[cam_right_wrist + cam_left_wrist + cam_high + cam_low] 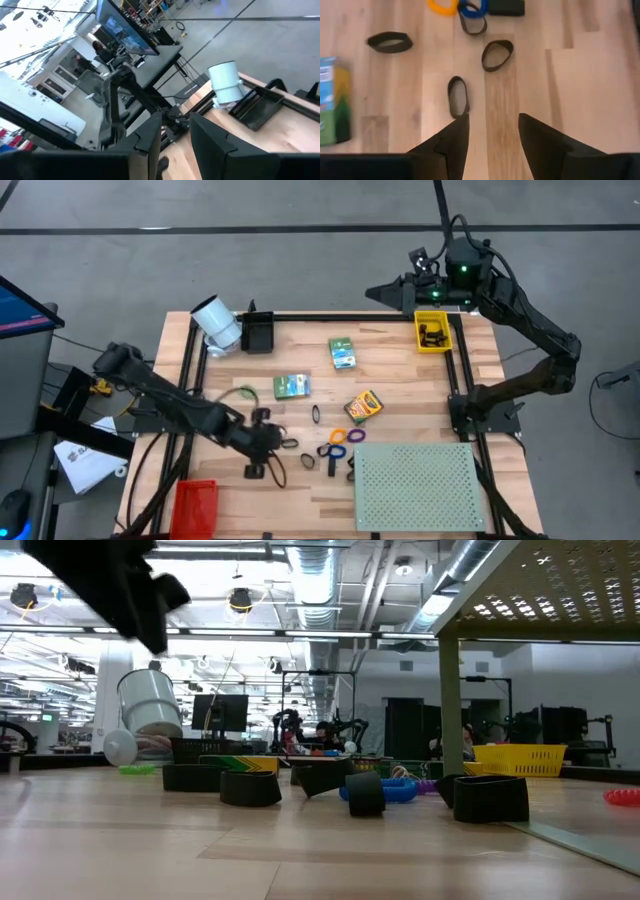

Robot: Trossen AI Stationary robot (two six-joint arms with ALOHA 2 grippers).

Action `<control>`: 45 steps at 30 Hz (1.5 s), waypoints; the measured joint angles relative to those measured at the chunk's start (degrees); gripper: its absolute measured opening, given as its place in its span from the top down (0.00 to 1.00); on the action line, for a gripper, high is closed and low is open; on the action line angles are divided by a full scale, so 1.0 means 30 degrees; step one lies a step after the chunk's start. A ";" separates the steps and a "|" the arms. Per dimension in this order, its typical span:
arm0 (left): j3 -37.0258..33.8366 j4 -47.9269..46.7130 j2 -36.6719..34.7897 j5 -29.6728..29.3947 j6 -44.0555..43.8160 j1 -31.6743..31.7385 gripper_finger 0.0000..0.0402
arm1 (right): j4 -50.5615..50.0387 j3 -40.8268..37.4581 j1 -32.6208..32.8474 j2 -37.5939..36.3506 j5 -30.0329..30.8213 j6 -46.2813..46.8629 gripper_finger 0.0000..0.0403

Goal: Pick & Place Office Desk Supplies
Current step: Put the black rubber band into the yellow bin

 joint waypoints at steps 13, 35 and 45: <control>-0.0009 0.3380 0.4800 -0.0015 0.1430 0.1774 0.39 | 0.0206 0.0000 0.0094 0.0042 0.0038 -0.0104 0.76; -0.2818 0.6842 0.4786 0.2628 0.1225 0.4242 0.86 | -0.0386 0.0000 0.0319 -0.0125 -0.0524 -0.0433 0.76; -0.2310 0.8917 0.2009 0.4917 0.0625 0.6561 0.99 | -0.5326 0.0000 0.2181 -0.0083 0.2163 -0.4152 0.76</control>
